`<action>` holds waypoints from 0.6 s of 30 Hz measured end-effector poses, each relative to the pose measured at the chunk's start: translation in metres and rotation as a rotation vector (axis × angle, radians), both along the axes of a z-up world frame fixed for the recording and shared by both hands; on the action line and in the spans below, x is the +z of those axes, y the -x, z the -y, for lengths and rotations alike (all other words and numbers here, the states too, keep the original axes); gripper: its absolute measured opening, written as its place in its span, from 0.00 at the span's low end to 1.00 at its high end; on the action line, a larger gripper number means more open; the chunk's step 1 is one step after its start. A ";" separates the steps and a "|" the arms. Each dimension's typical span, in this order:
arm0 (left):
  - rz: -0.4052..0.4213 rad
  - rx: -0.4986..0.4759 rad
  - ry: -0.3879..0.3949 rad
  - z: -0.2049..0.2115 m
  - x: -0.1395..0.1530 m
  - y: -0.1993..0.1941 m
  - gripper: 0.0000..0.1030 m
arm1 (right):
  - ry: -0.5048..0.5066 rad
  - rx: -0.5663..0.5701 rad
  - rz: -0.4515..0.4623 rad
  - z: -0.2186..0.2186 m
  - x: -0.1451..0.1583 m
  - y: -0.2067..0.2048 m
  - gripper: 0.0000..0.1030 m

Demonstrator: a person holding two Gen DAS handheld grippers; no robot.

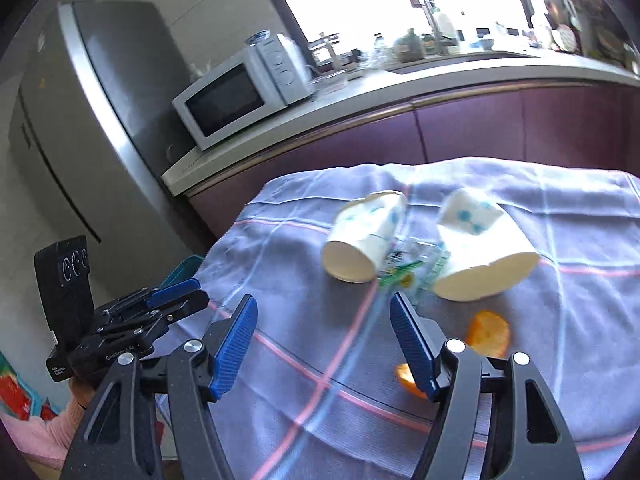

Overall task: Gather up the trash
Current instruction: 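Move both tools back over the table toward the white paper cups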

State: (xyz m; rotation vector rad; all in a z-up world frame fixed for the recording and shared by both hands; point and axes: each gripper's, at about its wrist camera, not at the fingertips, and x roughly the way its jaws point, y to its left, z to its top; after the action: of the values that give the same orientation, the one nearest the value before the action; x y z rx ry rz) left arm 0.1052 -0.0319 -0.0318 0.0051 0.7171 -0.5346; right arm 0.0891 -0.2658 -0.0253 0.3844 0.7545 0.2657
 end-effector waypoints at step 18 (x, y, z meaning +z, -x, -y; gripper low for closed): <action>0.001 -0.089 -0.162 0.105 -0.018 -0.057 0.39 | -0.261 -0.175 -0.053 0.081 -0.045 -0.026 0.47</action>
State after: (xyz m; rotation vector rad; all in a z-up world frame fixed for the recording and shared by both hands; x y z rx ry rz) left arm 0.1623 -0.1372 -0.0494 0.1888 0.7598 -0.5600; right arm 0.1153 -0.3467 -0.0705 0.7037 0.7354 0.1901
